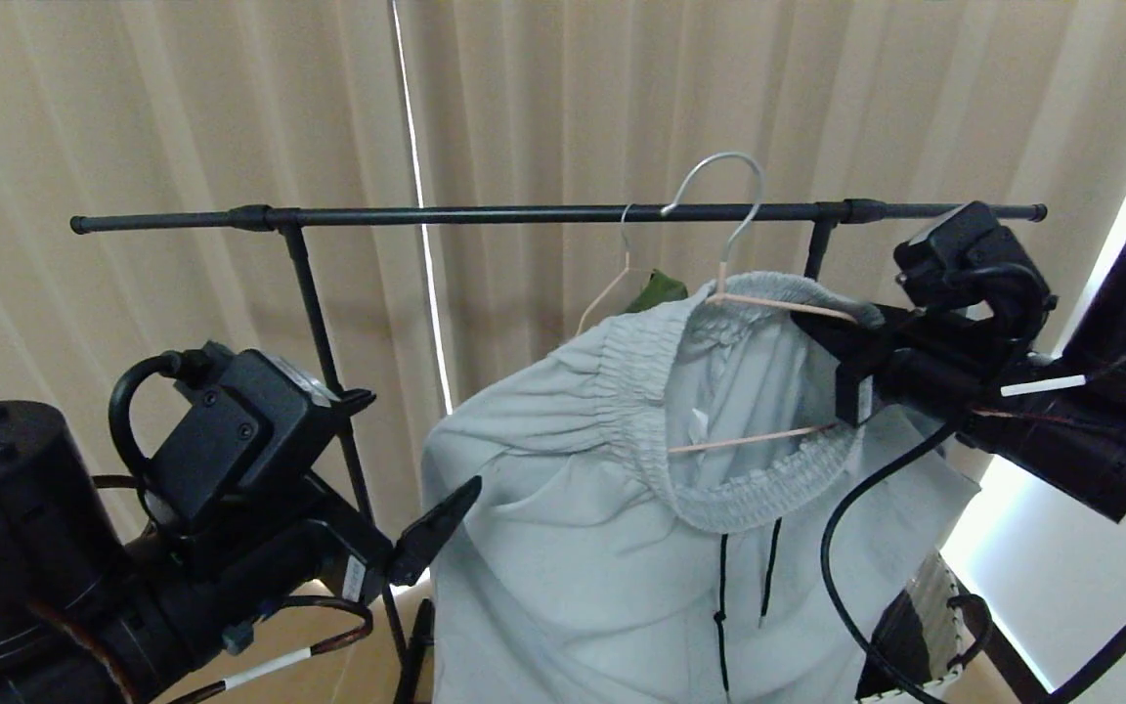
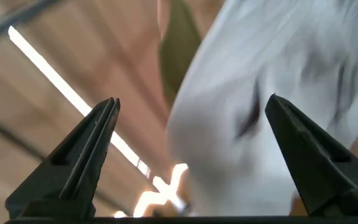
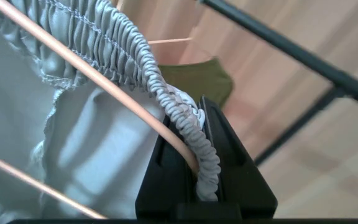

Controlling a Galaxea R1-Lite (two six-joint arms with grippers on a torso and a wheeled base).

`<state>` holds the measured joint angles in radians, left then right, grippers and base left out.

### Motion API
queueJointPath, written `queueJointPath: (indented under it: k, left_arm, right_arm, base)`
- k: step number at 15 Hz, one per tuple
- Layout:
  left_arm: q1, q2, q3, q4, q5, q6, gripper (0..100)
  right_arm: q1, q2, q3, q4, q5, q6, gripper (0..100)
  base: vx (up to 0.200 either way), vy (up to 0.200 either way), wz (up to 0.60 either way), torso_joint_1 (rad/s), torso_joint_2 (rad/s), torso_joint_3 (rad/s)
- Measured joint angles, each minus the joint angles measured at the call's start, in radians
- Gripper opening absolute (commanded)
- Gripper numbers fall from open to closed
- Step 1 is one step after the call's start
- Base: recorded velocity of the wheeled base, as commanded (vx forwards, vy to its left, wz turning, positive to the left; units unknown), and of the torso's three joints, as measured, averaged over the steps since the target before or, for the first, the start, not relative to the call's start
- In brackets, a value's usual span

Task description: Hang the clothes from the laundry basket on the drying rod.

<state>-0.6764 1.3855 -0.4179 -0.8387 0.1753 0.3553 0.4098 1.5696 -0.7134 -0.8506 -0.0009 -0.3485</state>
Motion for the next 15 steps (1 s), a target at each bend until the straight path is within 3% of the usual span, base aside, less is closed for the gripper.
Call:
queueJointPath:
  k: [5,10,11,15]
  left_arm:
    - [0.063,-0.008,0.134,-0.049,-0.002,-0.013,100]
    - [0.067,0.036,0.111,-0.053,-0.003,-0.013,100]
    - [0.067,0.049,0.103,-0.052,-0.002,-0.013,0]
    - [0.101,0.073,0.121,-0.055,-0.001,-0.012,0]
  right_arm:
    - [-0.025,-0.075,0.008,0.002,0.005,0.024,0]
    - [0.014,-0.101,0.008,0.0,0.006,0.035,0]
    - [0.016,-0.103,0.008,0.0,0.005,0.036,0]
    - [0.019,-0.11,0.006,0.0,0.004,0.036,0]
  base:
    - [0.0,0.0,0.0,0.0,0.0,0.0]
    - [0.0,0.0,0.0,0.0,0.0,0.0]
    - [0.0,0.0,0.0,0.0,0.0,0.0]
    - [0.0,0.0,0.0,0.0,0.0,0.0]
